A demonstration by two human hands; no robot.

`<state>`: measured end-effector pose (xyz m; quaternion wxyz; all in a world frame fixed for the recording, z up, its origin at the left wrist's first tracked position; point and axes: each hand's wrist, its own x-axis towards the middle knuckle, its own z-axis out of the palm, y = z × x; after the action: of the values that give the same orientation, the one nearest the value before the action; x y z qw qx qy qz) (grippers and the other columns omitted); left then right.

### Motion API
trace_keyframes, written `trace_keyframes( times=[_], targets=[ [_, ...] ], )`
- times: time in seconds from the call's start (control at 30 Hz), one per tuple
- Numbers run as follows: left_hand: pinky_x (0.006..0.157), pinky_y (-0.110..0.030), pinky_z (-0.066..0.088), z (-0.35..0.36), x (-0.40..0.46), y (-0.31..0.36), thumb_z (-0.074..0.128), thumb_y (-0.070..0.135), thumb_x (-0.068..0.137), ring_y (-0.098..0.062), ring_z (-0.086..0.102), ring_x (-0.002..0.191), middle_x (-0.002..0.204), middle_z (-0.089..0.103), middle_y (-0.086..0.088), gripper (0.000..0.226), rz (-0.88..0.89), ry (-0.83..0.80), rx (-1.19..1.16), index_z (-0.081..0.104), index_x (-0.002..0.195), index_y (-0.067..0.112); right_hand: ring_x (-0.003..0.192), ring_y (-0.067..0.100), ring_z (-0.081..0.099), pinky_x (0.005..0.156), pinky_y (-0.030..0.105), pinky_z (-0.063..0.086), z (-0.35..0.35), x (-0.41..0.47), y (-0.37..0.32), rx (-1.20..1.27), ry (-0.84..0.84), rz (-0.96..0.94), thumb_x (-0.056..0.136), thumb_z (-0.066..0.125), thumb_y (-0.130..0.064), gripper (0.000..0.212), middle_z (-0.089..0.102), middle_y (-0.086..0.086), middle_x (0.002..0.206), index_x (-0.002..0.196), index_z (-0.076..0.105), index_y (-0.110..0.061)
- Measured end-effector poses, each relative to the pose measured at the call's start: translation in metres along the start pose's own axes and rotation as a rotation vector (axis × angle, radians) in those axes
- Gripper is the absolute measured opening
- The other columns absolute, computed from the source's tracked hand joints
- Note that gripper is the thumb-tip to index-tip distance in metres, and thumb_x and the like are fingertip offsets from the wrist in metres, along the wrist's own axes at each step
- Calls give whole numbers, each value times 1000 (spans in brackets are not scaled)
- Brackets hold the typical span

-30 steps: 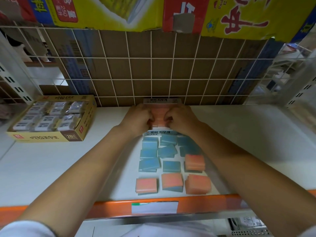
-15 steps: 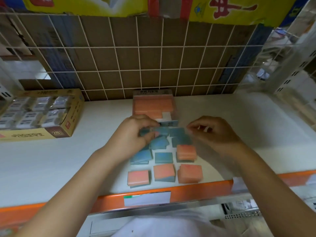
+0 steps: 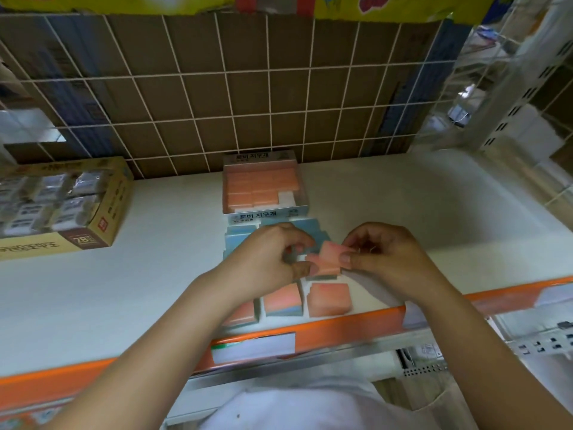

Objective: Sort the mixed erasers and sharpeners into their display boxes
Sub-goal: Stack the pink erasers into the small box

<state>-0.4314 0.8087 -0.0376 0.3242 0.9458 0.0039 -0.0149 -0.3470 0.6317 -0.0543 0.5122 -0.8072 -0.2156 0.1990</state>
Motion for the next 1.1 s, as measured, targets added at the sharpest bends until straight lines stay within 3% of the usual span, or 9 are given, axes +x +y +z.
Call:
trace_keyframes(
  times=[0.17, 0.37, 0.5, 0.6, 0.73, 0.9, 1.1],
  targets=[
    [83, -22, 41, 7, 9, 3, 69, 23, 80, -15, 52, 99, 112, 58, 0, 40, -18, -63, 92, 62, 119, 16, 69, 16, 53, 64, 24, 42, -7, -4, 7, 125, 23, 65, 70, 73, 4, 23, 63, 2, 71, 70, 65, -17],
    [79, -25, 44, 7, 11, -1, 73, 15, 75, -15, 56, 88, 100, 64, -1, 30, -8, -19, 71, 68, 105, 14, 68, 14, 52, 61, 18, 44, -4, -4, 7, 208, 24, 54, 70, 71, 7, 23, 62, -1, 67, 71, 64, -14],
    [61, -6, 39, 2, 7, -5, 73, 1, 73, -4, 52, 68, 80, 63, 3, 18, -73, 62, -140, 70, 87, 13, 68, 14, 52, 59, 14, 45, -2, -5, 1, 238, 16, 30, 69, 71, 9, 21, 61, 1, 69, 73, 64, -11],
    [62, -8, 41, -8, 2, -16, 75, -2, 69, -2, 52, 64, 72, 61, 7, 26, -139, 151, -340, 66, 73, 23, 69, 14, 53, 60, 14, 46, -2, -4, -6, 226, 12, 3, 69, 72, 8, 22, 62, 0, 69, 72, 65, -13],
    [64, -14, 46, -22, -6, -31, 76, -3, 67, -6, 54, 65, 72, 62, -1, 27, -194, 253, -476, 68, 73, 22, 73, 15, 57, 66, 22, 48, 2, 3, -14, 220, -5, 4, 69, 73, 5, 21, 65, -5, 69, 73, 66, -15],
    [65, -18, 49, -35, -19, -44, 76, -3, 64, -15, 58, 68, 72, 66, -10, 28, -203, 382, -640, 72, 65, 25, 66, 6, 61, 57, 13, 48, 11, 13, -26, 246, -43, -2, 70, 71, 6, 17, 65, 2, 73, 78, 66, -8],
    [66, -14, 51, -45, -24, -53, 72, -6, 67, -5, 64, 65, 67, 71, 6, 25, -223, 471, -686, 71, 75, 18, 65, 2, 62, 57, 11, 48, 22, 31, -36, 129, -52, -15, 71, 73, 0, 15, 67, -3, 74, 78, 67, -12]
  ],
)
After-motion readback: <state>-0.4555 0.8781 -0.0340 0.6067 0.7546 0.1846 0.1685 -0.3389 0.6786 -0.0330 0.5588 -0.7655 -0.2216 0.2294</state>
